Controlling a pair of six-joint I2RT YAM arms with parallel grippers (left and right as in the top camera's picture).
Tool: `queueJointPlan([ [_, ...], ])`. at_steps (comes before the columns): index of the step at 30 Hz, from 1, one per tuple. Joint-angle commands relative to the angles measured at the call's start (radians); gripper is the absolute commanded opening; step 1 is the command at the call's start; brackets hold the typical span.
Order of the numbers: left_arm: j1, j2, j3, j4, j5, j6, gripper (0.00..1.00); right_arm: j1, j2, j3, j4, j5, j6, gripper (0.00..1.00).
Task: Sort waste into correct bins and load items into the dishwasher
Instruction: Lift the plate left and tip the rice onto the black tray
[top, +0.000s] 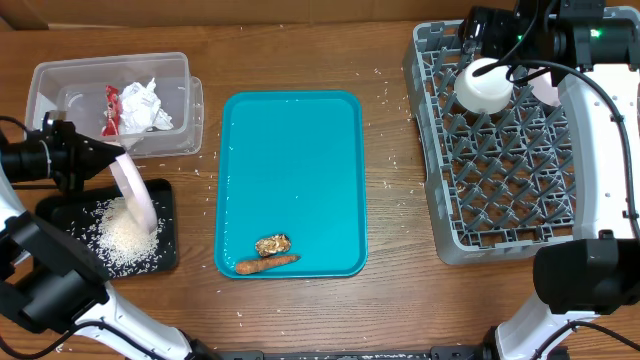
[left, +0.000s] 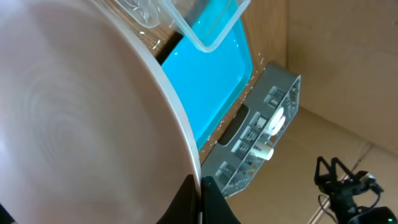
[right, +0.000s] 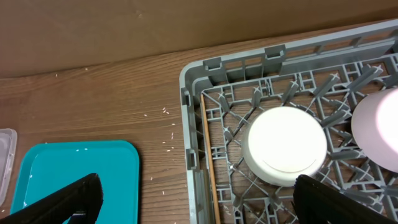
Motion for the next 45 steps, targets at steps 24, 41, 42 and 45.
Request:
queueJointPlan([
  [24, 0.077, -0.026, -0.007, -0.064, 0.152, 0.138, 0.04, -0.004, -0.001, -0.003, 0.007, 0.007, 0.005, 1.00],
  [41, 0.111, -0.012, -0.014, -0.074, 0.232, 0.233, 0.04, -0.004, -0.001, -0.003, 0.007, 0.007, 0.005, 1.00],
  [42, 0.109, -0.012, -0.014, -0.074, 0.227, 0.232, 0.04, -0.004, -0.001, -0.003, 0.007, 0.007, 0.005, 1.00],
  [45, 0.101, -0.015, -0.014, -0.074, 0.222, 0.217, 0.04, -0.004, -0.001, -0.003, 0.007, 0.007, 0.005, 1.00],
])
